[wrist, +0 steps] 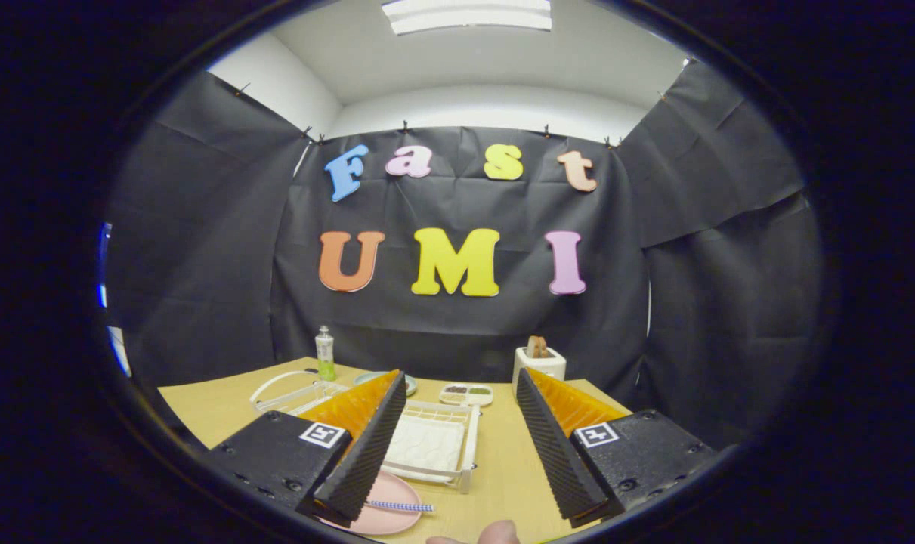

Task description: Take the plate from the dish rack, then take the spoon from the basket and place it into the plate.

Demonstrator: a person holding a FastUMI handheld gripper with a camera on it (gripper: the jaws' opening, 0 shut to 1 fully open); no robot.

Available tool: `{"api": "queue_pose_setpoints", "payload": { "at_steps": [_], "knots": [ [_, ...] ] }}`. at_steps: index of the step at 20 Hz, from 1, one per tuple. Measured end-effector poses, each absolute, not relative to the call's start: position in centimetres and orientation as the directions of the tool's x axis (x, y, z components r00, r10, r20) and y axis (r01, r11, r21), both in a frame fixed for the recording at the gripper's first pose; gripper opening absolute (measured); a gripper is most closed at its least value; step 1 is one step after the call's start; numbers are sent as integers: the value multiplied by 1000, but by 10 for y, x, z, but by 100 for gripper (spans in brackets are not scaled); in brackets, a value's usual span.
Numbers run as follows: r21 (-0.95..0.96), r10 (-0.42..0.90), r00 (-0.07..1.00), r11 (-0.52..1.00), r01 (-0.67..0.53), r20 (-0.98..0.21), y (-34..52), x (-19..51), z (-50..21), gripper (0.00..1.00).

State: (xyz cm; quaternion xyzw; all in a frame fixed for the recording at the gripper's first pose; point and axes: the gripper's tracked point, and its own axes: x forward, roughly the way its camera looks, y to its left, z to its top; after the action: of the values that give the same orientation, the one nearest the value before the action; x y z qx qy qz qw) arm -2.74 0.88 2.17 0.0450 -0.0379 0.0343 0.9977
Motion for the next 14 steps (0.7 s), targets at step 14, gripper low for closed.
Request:
{"api": "queue_pose_setpoints", "payload": {
  "at_steps": [14],
  "knots": [
    [125,45,994,991,-57,95,15,-38,2,95]
  ]
}}
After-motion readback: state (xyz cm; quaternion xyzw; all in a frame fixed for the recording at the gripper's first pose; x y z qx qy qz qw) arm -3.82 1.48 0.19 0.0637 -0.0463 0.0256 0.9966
